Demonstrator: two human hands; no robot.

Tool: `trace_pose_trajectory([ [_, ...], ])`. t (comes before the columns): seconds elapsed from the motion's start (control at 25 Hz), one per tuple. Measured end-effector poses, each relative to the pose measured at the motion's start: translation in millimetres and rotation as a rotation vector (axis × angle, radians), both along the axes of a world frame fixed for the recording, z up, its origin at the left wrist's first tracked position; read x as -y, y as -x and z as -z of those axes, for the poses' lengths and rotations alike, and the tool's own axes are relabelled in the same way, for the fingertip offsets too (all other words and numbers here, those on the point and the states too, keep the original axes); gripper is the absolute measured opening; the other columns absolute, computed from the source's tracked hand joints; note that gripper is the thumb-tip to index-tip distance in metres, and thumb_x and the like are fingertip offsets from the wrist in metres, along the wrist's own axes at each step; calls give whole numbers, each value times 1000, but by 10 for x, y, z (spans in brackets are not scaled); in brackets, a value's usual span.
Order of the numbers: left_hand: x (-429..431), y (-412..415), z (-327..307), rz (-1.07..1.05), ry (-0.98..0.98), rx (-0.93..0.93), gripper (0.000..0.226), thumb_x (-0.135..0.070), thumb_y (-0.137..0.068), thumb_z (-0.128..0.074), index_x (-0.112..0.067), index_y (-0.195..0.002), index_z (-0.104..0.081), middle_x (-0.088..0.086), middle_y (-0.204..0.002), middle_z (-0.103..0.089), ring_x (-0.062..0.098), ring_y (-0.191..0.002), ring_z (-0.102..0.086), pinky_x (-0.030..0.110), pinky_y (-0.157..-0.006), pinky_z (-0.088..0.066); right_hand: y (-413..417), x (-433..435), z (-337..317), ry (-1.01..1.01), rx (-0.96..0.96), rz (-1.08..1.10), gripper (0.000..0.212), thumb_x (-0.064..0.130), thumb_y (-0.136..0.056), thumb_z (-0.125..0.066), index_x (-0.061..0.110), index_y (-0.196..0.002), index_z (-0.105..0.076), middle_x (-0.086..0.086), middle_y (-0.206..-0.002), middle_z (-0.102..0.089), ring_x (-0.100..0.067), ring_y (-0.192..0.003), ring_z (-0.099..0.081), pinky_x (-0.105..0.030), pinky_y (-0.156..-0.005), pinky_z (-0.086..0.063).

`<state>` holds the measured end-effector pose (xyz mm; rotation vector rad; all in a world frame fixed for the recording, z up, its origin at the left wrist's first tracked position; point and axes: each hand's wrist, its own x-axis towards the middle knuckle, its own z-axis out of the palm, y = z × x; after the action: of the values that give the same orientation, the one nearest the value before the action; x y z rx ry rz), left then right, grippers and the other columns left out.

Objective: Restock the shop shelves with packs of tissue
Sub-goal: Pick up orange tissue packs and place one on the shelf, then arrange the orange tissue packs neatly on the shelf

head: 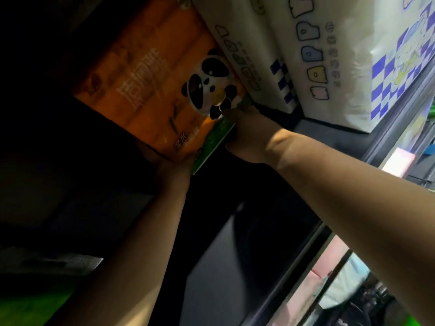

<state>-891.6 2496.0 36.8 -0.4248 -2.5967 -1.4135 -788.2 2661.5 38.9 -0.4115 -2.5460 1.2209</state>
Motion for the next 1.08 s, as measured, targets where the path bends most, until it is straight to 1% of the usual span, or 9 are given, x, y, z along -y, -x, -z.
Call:
trace_pose_trajectory([
  [0.12, 123, -29, -3, -73, 51, 40, 125, -27, -62, -87, -31, -151, 0, 6, -155, -28, 26, -138, -33, 43, -113, -29, -203, -56, -5, -79, 5, 28, 53, 25, -89, -59, 24, -140, -44, -10, -140, -44, -30, -122, -51, -35, -97, -47],
  [0.28, 28, -360, -27, -108, -78, 87, 111, -13, -69, -83, -27, -151, -9, 8, -152, -31, 26, -135, -38, 46, -109, -37, -534, -86, -15, -51, 115, 22, 65, 29, -87, -64, 32, -145, -36, -8, -145, -40, -31, -126, -48, -40, -102, -46],
  [0.36, 17, -645, -59, -104, -66, 76, 104, -15, -70, -82, -29, -149, -16, 4, -149, -32, 19, -128, -42, 44, -105, -42, -694, -91, -43, -103, 223, 80, 62, 34, -89, -62, 27, -145, -36, -10, -139, -43, -31, -120, -50, -39, -99, -48],
  [0.44, 11, -1027, -124, -47, 131, 106, 96, -23, -74, -80, -39, -145, -18, -4, -149, -31, 12, -127, -39, 43, -104, -43, -905, -24, -66, -247, 209, 147, 59, 39, -91, -59, 25, -143, -37, -10, -135, -41, -31, -121, -46, -40, -96, -46],
  [0.52, 40, -1469, -240, -24, 367, 117, 87, -35, -78, -75, -50, -142, -18, -11, -152, -27, 12, -136, -33, 38, -106, -39, -1207, 101, -109, -379, 63, 176, 53, 39, -91, -55, 23, -140, -42, -10, -136, -43, -32, -124, -44, -44, -95, -46],
  [0.6, 102, -1919, -346, 126, 496, 38, 79, -43, -82, -68, -45, -145, -20, -12, -151, -28, 8, -138, -30, 30, -108, -34, -1551, 150, -118, -392, -71, 206, 53, 39, -88, -52, 23, -138, -48, -11, -134, -49, -35, -122, -46, -49, -95, -47],
  [0.76, 172, -2767, -348, 341, 466, -222, 71, -38, -82, -66, -28, -144, -33, -6, -149, -32, 13, -141, -28, 38, -114, -31, -2364, 138, 26, -280, -222, 259, 52, 33, -82, -56, 21, -133, -52, -14, -135, -48, -41, -118, -48, -58, -99, -41],
  [0.92, 0, -3590, 44, 465, 436, -351, 62, -28, -81, -68, -12, -136, -44, 11, -143, -45, 27, -139, -34, 41, -115, -29, -3337, 115, 444, -282, -109, 353, 50, 28, -82, -60, 13, -129, -58, -17, -131, -52, -38, -116, -51, -48, -101, -41],
  [1.08, -260, -4286, 673, 608, 547, -237, 64, -34, -81, -66, -15, -137, -41, 12, -144, -44, 29, -138, -35, 39, -116, -24, -4296, 30, 1060, -274, 127, 355, 52, 34, -79, -57, 15, -127, -59, -17, -130, -54, -39, -118, -52, -52, -96, -44],
])
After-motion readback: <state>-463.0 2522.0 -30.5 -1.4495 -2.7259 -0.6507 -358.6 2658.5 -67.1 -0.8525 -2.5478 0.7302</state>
